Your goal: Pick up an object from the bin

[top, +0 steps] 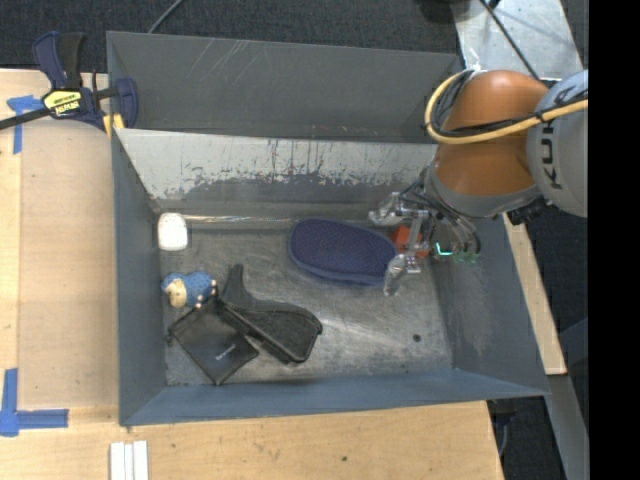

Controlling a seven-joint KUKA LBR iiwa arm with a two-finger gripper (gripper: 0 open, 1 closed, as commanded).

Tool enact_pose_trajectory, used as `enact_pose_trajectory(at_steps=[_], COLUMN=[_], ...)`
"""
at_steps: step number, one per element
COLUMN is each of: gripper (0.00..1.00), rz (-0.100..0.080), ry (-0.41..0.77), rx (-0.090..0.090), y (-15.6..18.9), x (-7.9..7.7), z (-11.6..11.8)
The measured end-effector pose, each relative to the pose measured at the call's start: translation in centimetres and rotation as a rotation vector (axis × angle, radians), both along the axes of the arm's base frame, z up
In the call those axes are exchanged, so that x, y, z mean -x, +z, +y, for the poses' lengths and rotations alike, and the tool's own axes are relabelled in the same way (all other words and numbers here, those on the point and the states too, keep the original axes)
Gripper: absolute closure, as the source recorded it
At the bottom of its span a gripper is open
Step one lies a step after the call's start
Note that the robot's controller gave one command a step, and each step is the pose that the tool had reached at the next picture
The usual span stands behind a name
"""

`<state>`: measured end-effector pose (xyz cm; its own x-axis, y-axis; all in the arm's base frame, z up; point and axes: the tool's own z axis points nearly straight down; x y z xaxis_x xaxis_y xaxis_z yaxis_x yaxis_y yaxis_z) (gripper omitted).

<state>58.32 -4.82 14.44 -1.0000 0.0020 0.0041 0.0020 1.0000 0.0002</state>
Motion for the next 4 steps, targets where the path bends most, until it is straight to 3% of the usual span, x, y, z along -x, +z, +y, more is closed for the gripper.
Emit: enact_pose_trajectory(at_steps=[1, 2, 3, 4], gripper=[0.0, 1.0, 1.0, 1.0], rz=[-0.017, -0.026, -0.017, -0.014], ry=[0.277, 0.277, 0.311, 0.315], rx=[0.003, 0.004, 0.001, 0.001], y=[-6.9, -6.8, 4.2, 9.7], x=[-3.3, -3.5, -2.4, -1.7], z=[0.2, 0.2, 3.9, 4.3])
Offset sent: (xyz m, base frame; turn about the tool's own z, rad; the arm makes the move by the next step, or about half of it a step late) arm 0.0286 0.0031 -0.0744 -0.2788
